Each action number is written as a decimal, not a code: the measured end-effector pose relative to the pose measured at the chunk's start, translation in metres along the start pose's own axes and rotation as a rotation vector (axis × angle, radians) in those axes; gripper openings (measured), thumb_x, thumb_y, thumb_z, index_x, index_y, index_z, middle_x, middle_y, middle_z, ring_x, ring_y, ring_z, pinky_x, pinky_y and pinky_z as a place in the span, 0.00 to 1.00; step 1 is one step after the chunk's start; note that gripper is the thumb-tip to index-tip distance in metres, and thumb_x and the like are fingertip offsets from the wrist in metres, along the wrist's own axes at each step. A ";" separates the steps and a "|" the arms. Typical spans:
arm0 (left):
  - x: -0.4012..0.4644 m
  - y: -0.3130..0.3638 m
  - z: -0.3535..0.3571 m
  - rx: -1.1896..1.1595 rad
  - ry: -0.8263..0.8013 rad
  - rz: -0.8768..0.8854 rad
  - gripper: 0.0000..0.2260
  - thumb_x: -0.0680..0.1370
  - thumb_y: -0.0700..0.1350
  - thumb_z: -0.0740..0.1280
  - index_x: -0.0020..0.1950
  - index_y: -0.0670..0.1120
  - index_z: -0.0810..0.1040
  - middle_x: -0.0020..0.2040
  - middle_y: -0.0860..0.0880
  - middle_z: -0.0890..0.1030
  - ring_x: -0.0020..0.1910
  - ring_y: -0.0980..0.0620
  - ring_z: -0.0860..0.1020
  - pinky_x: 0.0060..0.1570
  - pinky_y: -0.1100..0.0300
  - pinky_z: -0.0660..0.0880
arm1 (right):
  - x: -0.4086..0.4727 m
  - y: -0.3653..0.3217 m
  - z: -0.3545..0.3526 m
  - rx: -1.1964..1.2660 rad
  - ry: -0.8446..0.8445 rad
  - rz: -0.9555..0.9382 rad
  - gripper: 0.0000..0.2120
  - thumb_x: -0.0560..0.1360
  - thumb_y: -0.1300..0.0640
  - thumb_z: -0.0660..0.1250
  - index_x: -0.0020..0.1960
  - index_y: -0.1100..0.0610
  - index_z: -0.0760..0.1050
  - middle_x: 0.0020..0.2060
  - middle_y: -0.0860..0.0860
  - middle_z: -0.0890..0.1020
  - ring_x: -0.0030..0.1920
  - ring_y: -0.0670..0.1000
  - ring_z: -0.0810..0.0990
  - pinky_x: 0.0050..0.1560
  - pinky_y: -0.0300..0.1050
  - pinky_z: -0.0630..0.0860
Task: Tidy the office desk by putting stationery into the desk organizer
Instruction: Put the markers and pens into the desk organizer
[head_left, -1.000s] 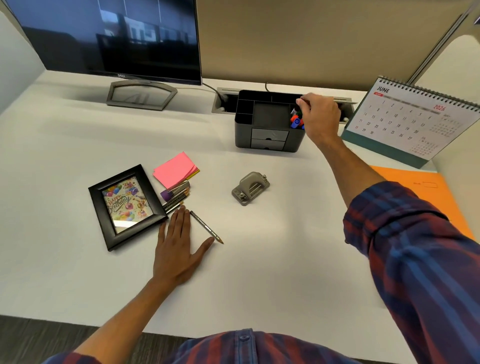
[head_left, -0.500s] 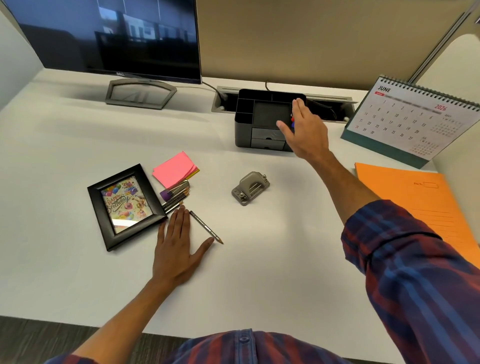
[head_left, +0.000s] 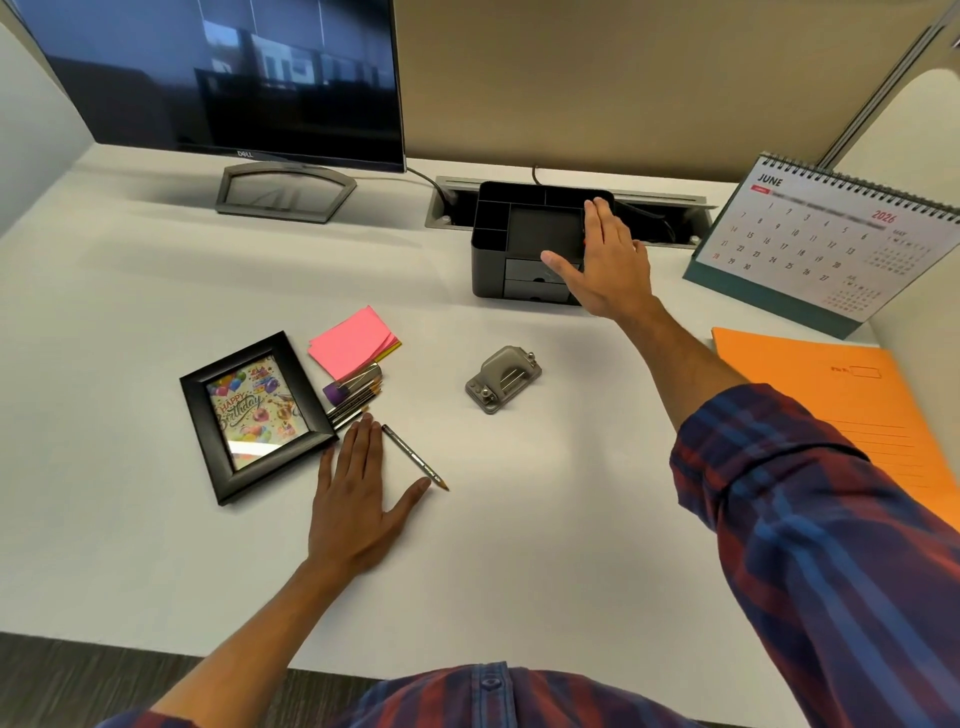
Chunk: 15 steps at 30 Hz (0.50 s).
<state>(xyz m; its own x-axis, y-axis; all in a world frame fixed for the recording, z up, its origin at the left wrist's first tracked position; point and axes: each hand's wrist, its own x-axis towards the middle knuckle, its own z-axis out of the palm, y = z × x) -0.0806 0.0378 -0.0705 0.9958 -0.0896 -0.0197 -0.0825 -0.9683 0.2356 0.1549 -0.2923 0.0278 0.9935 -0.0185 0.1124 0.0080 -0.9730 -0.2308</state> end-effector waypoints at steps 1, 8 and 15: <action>0.000 0.000 0.000 -0.001 0.002 0.000 0.41 0.77 0.72 0.46 0.80 0.44 0.51 0.80 0.49 0.50 0.79 0.52 0.48 0.76 0.49 0.48 | 0.002 0.000 -0.002 -0.006 -0.007 -0.003 0.43 0.75 0.29 0.51 0.79 0.55 0.47 0.79 0.52 0.51 0.77 0.56 0.53 0.72 0.64 0.56; 0.000 0.000 -0.002 0.001 -0.005 -0.005 0.41 0.76 0.72 0.45 0.80 0.45 0.49 0.80 0.50 0.49 0.79 0.54 0.46 0.77 0.50 0.46 | 0.029 -0.004 -0.017 0.041 -0.124 0.068 0.46 0.73 0.26 0.50 0.79 0.55 0.43 0.79 0.52 0.47 0.78 0.56 0.51 0.73 0.67 0.51; 0.000 0.000 -0.001 -0.003 -0.011 -0.010 0.41 0.76 0.72 0.44 0.80 0.46 0.48 0.80 0.51 0.47 0.79 0.54 0.45 0.77 0.51 0.45 | 0.028 -0.002 -0.012 0.087 -0.046 0.052 0.46 0.74 0.28 0.53 0.79 0.56 0.43 0.79 0.53 0.47 0.78 0.56 0.48 0.73 0.67 0.50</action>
<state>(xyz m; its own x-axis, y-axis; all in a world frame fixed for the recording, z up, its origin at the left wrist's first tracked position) -0.0803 0.0378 -0.0694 0.9961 -0.0823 -0.0329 -0.0722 -0.9686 0.2380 0.1813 -0.2932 0.0432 0.9970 -0.0560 0.0542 -0.0359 -0.9472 -0.3188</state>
